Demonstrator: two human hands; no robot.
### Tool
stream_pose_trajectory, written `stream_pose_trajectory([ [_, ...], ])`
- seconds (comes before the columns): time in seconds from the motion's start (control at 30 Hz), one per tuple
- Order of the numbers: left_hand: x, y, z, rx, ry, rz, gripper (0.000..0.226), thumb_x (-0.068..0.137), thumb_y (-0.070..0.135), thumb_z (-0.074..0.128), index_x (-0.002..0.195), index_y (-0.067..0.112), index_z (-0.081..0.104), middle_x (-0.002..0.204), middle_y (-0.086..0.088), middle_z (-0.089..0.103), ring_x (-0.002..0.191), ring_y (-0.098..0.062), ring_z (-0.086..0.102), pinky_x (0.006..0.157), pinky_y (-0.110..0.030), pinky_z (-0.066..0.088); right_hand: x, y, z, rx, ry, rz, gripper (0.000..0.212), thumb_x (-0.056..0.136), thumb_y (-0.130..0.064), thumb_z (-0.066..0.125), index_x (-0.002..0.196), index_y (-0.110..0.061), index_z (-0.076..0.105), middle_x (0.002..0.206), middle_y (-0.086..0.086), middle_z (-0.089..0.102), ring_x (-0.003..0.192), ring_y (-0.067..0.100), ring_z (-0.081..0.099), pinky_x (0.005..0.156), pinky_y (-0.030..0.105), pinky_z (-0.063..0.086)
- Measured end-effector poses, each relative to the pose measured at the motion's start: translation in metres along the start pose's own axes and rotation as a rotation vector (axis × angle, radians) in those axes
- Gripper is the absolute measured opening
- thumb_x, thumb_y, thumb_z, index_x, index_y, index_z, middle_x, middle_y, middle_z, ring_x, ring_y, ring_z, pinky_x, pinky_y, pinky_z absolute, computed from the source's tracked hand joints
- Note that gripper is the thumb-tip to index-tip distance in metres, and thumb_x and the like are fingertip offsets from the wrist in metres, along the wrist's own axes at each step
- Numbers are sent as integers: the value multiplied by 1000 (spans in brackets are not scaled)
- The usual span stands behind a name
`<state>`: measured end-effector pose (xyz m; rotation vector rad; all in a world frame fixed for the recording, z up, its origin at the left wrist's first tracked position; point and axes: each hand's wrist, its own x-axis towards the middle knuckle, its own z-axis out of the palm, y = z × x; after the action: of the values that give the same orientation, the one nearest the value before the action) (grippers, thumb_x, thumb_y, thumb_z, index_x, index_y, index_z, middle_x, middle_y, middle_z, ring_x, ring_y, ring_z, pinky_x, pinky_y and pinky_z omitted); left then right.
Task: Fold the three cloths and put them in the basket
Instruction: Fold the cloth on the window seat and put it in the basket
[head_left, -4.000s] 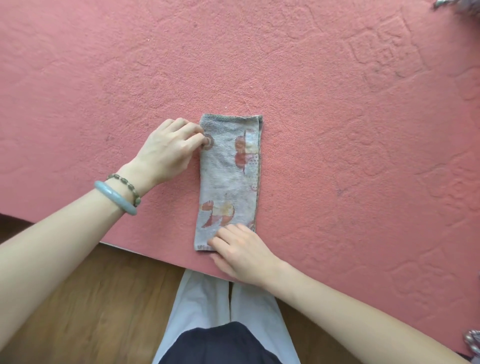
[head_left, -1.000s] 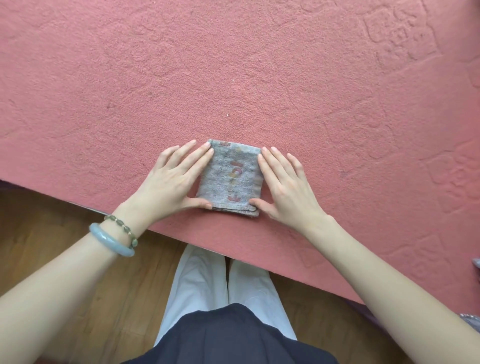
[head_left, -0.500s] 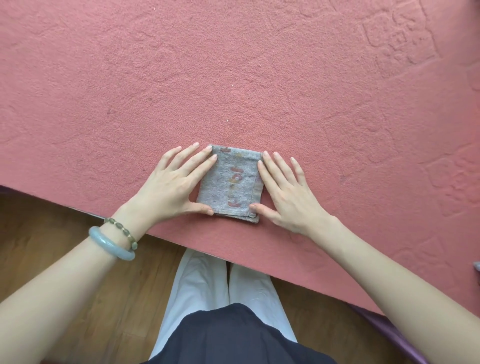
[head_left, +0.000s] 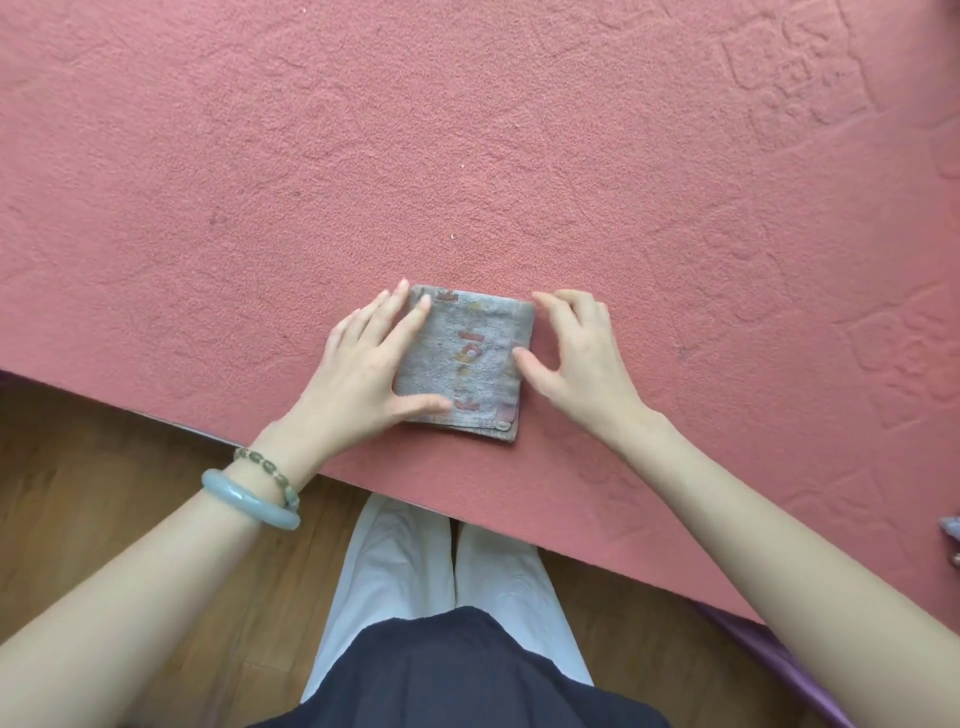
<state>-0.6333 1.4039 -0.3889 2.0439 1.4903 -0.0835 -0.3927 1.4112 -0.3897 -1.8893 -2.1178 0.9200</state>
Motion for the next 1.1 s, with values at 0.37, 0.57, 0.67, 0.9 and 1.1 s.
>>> stream_pose_trajectory([
  [0.37,6,35,15,-373,384,-486,35,85,29,65,116,14,61,110,-6,61,105,-26,54,96,-38,40,17,-8,3,195,-51,271,36,72,-21,68,103,-12,53,103,4,47,103,23,42,83,24,30],
  [0.57,12,33,9,-343,270,-658,24,81,39,67,95,21,58,89,7,63,98,-24,59,81,-35,46,16,-20,-3,428,-137,308,40,71,-8,66,100,-15,38,87,-2,53,79,16,53,77,33,46],
  [0.67,13,28,7,-542,199,-659,19,77,29,72,89,22,58,92,3,64,93,-21,61,83,-35,48,13,-20,0,515,-136,382,54,69,-12,71,114,-17,41,89,-4,55,84,15,57,84,33,48],
  [0.9,2,34,2,-912,114,-541,23,84,10,67,100,14,51,90,5,61,83,-12,60,78,-26,50,3,-14,10,580,-224,549,19,64,-14,75,75,-23,62,82,-6,70,81,12,66,86,40,54],
  [1.1,-1,30,-13,-1019,-9,-443,46,86,-5,59,123,19,45,99,4,58,87,-7,58,72,-11,49,-6,-25,4,674,-206,542,27,68,-18,67,95,-15,64,95,-3,69,89,14,64,85,34,51],
])
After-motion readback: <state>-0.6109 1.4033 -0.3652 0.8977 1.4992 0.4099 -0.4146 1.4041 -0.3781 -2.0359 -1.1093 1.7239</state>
